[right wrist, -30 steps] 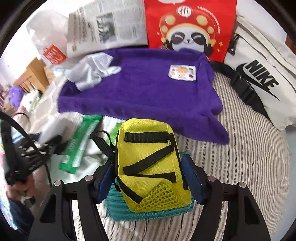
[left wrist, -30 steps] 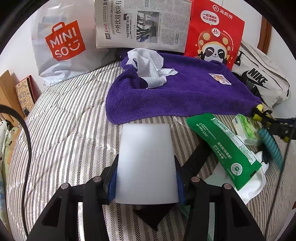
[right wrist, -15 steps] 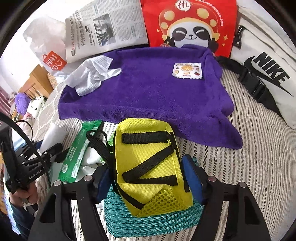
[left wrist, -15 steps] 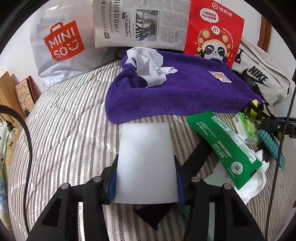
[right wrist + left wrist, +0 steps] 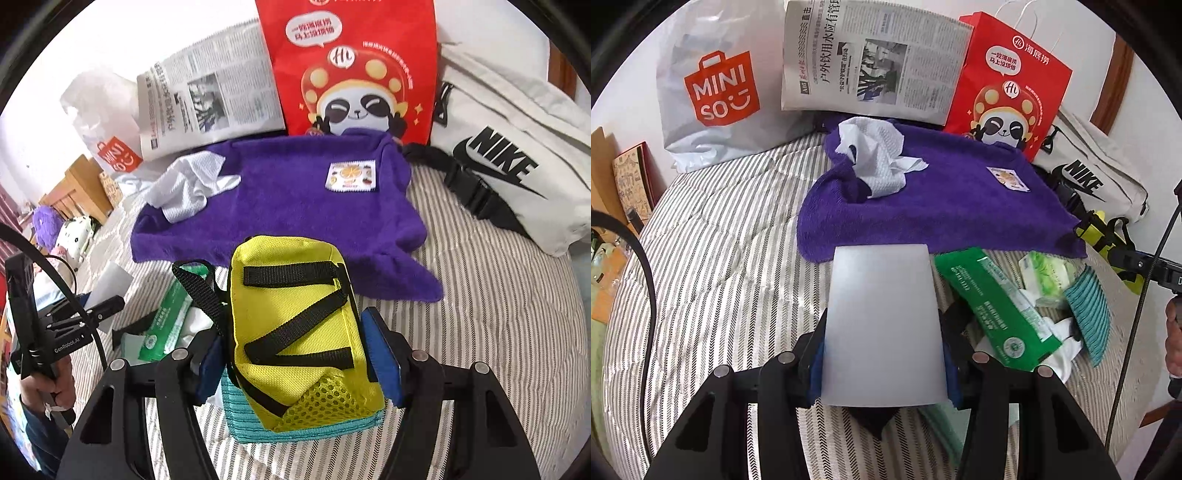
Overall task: Organize soft objects
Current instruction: 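Carry the yellow pouch onto the purple towel and open the right tool while the left holds the sponge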
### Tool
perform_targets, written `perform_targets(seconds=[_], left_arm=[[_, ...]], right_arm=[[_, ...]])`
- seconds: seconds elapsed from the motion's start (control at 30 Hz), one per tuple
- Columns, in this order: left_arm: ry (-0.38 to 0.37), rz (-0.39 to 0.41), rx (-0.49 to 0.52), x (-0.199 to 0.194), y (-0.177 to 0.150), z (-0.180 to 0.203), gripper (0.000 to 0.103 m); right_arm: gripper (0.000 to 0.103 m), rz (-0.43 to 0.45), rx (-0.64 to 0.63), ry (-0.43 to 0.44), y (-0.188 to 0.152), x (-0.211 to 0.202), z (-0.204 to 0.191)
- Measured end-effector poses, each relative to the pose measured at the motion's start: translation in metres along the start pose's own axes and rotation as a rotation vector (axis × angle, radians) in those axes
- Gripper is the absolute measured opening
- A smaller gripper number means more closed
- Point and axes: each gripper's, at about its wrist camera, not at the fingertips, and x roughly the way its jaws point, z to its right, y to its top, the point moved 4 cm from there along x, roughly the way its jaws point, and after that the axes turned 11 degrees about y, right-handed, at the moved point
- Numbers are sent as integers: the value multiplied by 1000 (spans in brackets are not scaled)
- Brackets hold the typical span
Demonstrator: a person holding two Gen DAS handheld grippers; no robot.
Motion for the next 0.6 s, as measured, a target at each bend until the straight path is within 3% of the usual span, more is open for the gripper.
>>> perform_targets(seconds=[0.6], left_arm=[[-46, 24, -2, -14, 19, 8, 47]], right_arm=[[67, 62, -24, 7, 17, -11, -9]])
